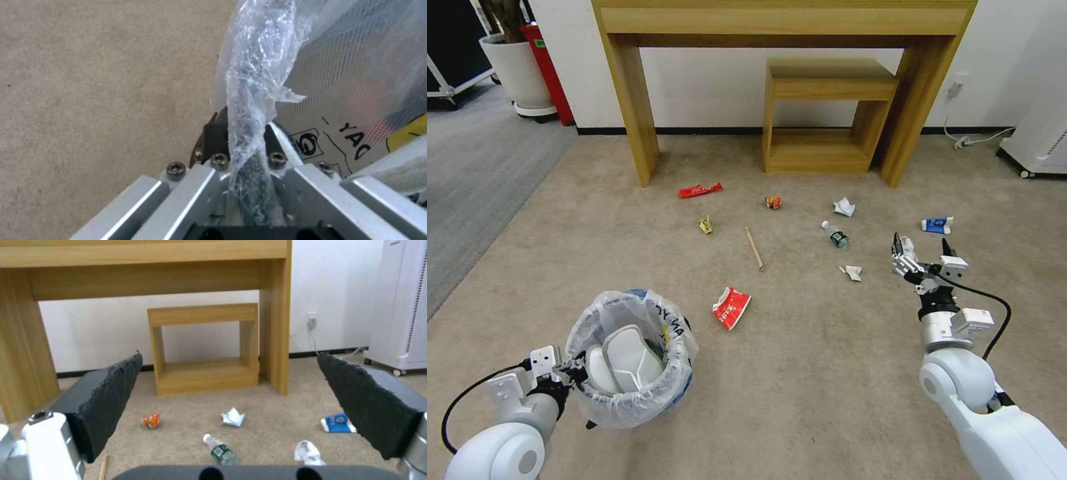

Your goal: Pick up the trash bin and place the garbage on the floor into it.

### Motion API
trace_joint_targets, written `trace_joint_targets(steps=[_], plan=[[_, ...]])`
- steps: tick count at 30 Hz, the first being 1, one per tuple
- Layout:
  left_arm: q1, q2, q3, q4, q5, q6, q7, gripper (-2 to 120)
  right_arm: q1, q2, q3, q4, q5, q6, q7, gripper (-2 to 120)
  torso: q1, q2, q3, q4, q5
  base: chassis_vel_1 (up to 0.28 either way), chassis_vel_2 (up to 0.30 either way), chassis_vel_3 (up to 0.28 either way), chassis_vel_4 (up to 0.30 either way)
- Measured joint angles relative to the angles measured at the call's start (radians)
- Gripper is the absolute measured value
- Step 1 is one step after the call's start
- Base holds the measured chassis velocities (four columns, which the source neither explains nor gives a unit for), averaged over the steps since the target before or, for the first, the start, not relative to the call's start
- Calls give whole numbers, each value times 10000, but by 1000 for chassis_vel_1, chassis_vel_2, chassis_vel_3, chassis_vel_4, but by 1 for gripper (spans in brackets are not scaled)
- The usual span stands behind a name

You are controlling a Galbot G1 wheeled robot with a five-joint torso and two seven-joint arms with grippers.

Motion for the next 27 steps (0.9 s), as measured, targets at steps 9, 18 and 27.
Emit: trace_joint_targets(steps=[9, 18, 27], plan=[[73, 6, -60, -48, 3, -37, 35, 1, -21, 26, -26, 2, -38, 19, -37, 99, 0, 0, -1, 0, 1, 116, 90, -119, -114], [84, 13, -79, -64, -3, -59, 41, 1, -35, 51, -55, 4, -63, 68, -83, 100, 0, 0, 1, 3, -3, 188, 184, -182, -196], [91, 117, -156, -153, -208, -1, -22, 1, 3, 42, -108, -7, -58, 81, -197, 100, -1, 0, 0, 1, -2, 106, 87, -102, -90]])
